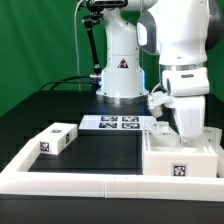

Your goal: Assemble cabinet

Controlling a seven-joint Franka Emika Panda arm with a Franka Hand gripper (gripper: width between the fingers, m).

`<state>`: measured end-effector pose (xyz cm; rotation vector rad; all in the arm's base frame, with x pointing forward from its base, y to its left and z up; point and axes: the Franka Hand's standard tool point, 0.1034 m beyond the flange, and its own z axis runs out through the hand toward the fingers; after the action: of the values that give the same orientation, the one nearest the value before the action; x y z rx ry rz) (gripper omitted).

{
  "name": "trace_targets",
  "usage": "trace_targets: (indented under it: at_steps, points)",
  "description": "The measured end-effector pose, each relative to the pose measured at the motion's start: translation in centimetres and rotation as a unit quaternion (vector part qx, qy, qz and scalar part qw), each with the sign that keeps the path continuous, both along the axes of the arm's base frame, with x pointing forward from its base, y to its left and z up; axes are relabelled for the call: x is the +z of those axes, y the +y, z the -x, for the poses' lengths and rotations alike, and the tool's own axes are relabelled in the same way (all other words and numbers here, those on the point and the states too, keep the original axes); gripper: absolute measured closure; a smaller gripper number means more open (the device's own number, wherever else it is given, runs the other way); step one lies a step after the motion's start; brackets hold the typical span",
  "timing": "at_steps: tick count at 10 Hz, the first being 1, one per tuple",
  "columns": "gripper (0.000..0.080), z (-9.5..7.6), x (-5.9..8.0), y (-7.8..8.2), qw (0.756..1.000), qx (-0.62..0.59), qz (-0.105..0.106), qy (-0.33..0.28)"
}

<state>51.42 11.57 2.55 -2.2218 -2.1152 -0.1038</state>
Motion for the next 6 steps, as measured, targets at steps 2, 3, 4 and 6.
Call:
trace_targets:
  at_steps: [2,3,4,6]
  points:
    - [0.0762,-0.6,0.02,0.6,1.0,0.01,0.001,0.002]
    - [0.0762,-0.64,0.08,0.69,1.0,0.009,0.004,0.007]
    - [0.0762,-0.74,0.1,0.61,1.0,0.009,0.005,0.011]
    - [0.0762,-1.01,0.33,0.1,1.0,0.004,0.006,0.009]
